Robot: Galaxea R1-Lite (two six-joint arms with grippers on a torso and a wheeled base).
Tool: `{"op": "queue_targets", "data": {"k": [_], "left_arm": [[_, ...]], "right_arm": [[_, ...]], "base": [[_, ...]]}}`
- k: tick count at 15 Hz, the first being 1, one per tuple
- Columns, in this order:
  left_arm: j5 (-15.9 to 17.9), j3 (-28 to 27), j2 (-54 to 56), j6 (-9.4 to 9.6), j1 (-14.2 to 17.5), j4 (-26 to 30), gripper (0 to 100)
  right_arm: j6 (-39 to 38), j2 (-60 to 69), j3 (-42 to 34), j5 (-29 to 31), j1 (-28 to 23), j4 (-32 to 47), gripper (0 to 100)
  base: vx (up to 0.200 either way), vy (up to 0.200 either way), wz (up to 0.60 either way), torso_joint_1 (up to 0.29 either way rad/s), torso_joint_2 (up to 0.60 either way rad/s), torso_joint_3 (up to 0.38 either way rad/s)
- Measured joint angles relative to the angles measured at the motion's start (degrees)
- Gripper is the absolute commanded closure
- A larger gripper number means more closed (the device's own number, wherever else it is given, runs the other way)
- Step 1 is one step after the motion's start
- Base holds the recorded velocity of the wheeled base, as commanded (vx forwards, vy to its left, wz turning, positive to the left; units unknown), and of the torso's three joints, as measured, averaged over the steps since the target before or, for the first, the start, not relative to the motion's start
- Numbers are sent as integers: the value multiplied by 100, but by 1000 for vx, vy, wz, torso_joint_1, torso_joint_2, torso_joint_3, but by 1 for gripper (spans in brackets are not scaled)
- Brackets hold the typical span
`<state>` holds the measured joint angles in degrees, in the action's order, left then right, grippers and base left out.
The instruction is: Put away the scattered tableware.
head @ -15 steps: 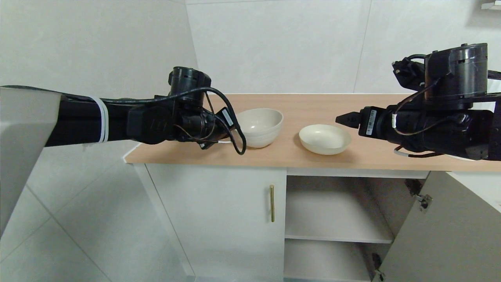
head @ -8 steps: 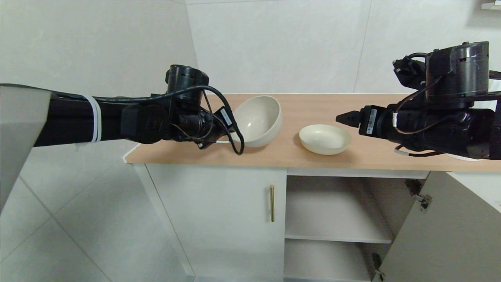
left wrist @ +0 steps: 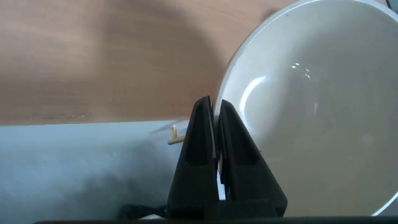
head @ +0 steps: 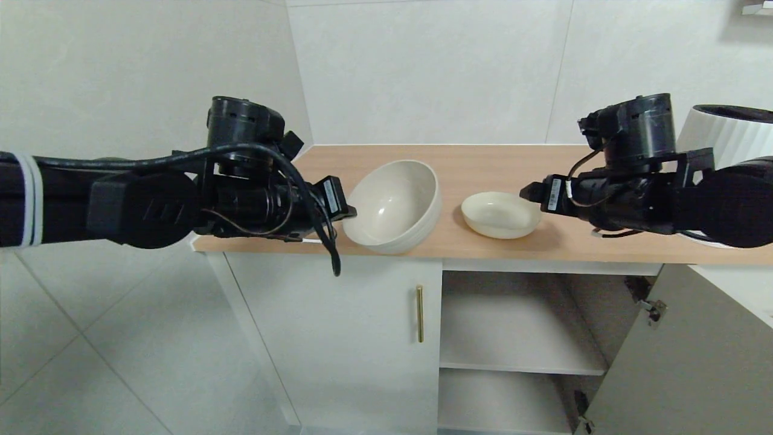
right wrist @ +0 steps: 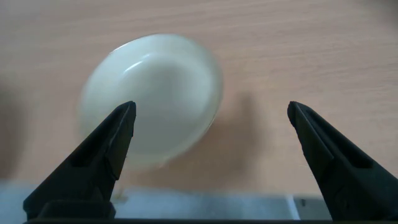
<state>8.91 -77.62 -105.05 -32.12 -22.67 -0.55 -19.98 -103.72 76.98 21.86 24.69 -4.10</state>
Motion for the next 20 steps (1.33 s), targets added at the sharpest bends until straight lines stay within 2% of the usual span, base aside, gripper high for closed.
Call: {"op": "queue_targets", "data": {"k": [2,9,10,17,20], "left_arm": [[34,369,238,177,-6,-391,100],[37,566,466,190,-44,-424,100],[34,571,474,188,-44,-424,100],[39,623,540,190,-52,-429,100],[41,761,667,218,-161,-446,100]], "right_arm": [[-130,-325,236,116,-57,0,0],[-163,-869,490,129,-165,-2,0],[-166,-901,490,127,-160,-6,100],[-311,-973,496,72,-160,-26,100],[-424,-769,461,-18,-193,20,100]], "base": [[0,0,0,0,0,0],[0,0,0,0,0,0],[0,0,0,0,0,0],[0,0,0,0,0,0],[0,0,0,0,0,0]]}}
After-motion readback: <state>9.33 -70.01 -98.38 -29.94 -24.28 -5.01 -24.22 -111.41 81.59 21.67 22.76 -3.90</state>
